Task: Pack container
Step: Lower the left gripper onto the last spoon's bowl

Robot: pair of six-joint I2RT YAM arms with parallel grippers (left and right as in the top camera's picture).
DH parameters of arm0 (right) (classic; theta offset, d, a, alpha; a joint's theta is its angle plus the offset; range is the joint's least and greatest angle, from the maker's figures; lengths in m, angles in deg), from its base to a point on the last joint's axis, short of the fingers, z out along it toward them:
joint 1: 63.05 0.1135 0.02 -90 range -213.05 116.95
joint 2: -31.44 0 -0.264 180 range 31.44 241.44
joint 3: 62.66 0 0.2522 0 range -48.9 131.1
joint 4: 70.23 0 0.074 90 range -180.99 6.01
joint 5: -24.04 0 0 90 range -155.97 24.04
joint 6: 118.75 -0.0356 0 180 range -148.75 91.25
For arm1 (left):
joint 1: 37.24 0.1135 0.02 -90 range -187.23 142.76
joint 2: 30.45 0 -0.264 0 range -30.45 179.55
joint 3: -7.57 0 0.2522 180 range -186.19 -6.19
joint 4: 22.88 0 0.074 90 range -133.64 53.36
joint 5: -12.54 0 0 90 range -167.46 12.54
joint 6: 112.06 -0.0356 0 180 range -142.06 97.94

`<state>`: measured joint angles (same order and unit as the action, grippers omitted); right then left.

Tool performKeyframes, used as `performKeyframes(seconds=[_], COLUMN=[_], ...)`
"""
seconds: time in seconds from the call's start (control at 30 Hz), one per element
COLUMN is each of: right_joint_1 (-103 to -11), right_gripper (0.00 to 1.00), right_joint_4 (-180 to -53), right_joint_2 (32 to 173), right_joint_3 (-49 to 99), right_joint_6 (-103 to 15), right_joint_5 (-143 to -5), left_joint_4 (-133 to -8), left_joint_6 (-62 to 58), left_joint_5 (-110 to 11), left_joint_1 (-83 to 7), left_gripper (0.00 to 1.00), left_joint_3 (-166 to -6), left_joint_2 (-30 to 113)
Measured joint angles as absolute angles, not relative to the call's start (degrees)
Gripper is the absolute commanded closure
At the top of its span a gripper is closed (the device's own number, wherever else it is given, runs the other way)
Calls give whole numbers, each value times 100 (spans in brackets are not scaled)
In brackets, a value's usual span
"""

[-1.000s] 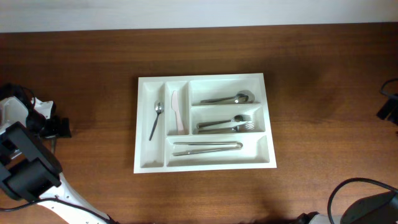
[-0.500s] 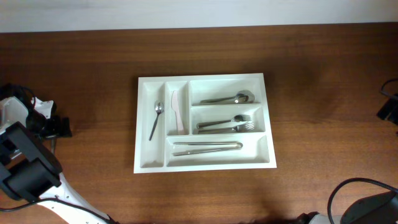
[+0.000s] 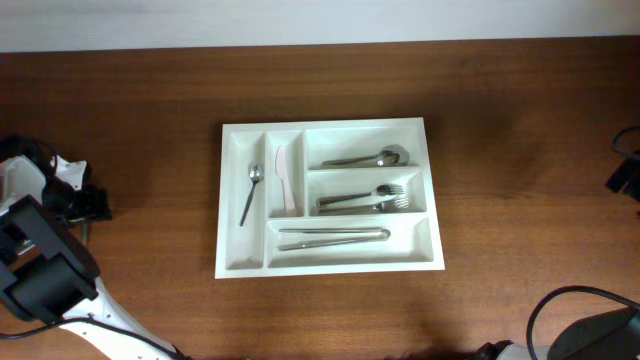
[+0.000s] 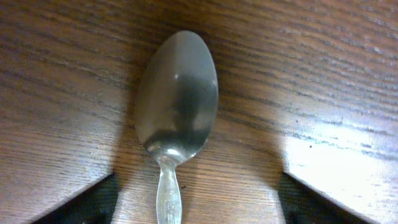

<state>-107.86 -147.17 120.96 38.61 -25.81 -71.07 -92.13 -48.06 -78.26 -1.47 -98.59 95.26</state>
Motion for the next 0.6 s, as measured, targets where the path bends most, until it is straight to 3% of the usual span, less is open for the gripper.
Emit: performKeyframes(seconds=[0.17,0.3,0.4,0.6], right_joint_1=[-10786,-10786,-10786,-10786], right_gripper=[1,1,1,1], right_joint_4=[-14717,-14717,-14717,-14717], right_joint_2=[12096,12096,12096,12096], right_joint_3=[3861,3861,3863,3861], right_joint_6=[-2579,-2579,-2577,-2581], right_joint_5=[-7107,-7107,-7107,-7107], left_joint_4=[-9149,-9141,-9141,-9121], left_joint_6=[-4806,-4821,-4806,-4821], left_joint_5=[-7806,-7806,-7808,-7832], left_joint_1=[-147,-147,-147,-147], left_gripper=[58,68,98,98], left_joint_3=[-9859,-9859,-9859,-9859], left_joint_2=[9526,9526,9526,9526])
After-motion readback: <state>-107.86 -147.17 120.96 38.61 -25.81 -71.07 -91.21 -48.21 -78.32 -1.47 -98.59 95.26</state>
